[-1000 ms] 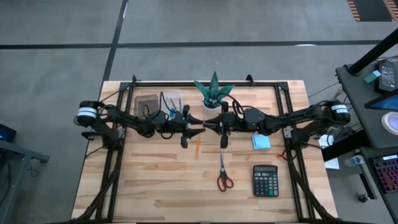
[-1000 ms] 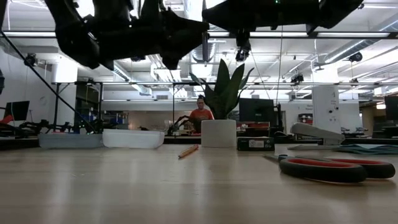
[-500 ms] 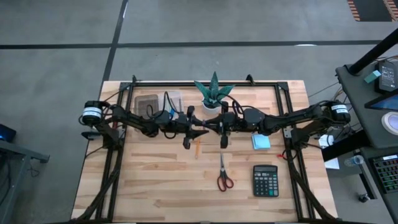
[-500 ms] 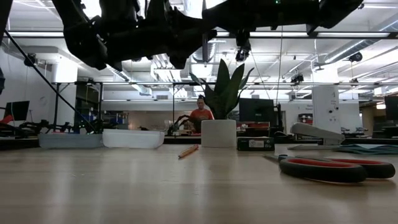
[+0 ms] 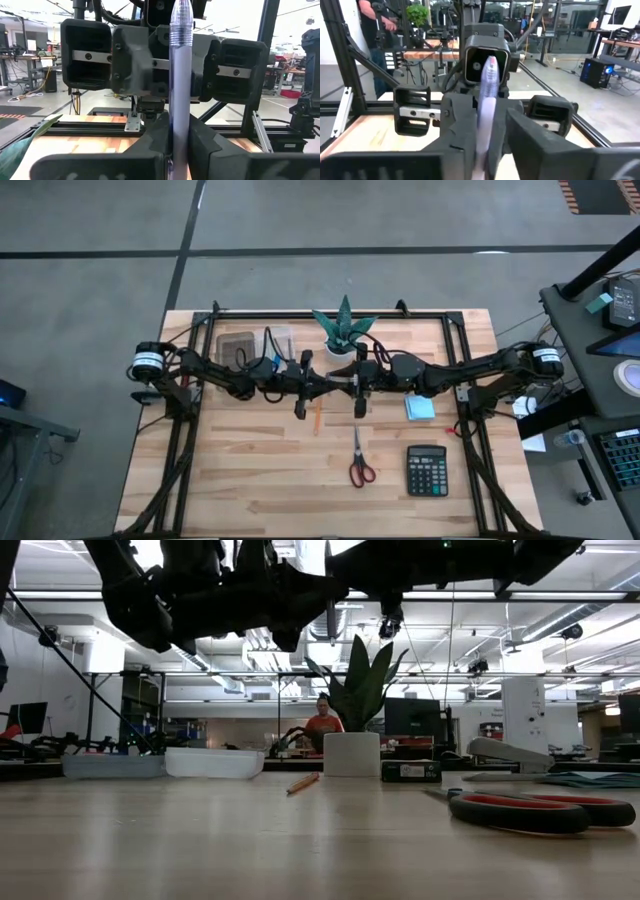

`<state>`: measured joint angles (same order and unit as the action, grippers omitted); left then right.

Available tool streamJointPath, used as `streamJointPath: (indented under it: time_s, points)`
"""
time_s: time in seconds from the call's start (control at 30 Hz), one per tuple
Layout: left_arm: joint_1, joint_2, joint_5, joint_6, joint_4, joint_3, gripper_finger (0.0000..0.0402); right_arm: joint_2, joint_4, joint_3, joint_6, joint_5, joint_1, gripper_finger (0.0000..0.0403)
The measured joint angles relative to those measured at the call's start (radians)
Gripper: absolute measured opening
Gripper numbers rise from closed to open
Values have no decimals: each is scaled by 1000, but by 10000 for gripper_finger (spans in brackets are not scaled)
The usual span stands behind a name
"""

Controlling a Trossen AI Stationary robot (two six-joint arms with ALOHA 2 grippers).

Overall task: Pack school essentials
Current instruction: Put the purple pen into the black supply box

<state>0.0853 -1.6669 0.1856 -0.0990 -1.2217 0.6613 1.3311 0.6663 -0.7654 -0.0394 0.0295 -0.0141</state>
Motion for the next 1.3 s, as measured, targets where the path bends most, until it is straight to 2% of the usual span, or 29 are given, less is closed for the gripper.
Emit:
streamJointPath:
  time_s: [0.13,0.27,0.47,0.67,0.8,0.93,1.17,1.3]
  points:
    - [1,1,-3,-20,5,0,18,-60,-91,0,-1,4,-6,151]
    - [16,11,-18,-69,45,0,17,-164,-284,0,0,33,-9,179]
    - [34,65,-200,-135,286,2,17,-337,-627,0,-6,118,-8,187]
    - [64,171,-370,-295,661,18,17,-465,-862,12,2,184,-8,175]
    - [97,232,-456,-440,902,54,17,-536,-880,68,-13,182,-8,168]
    - [151,261,-495,-593,1203,142,17,-603,-879,126,-35,183,-8,162]
    - [238,211,-548,-784,1820,362,17,-689,-935,145,-71,182,-8,151]
    - [275,142,-590,-837,1995,466,17,-721,-981,151,-83,182,-8,144]
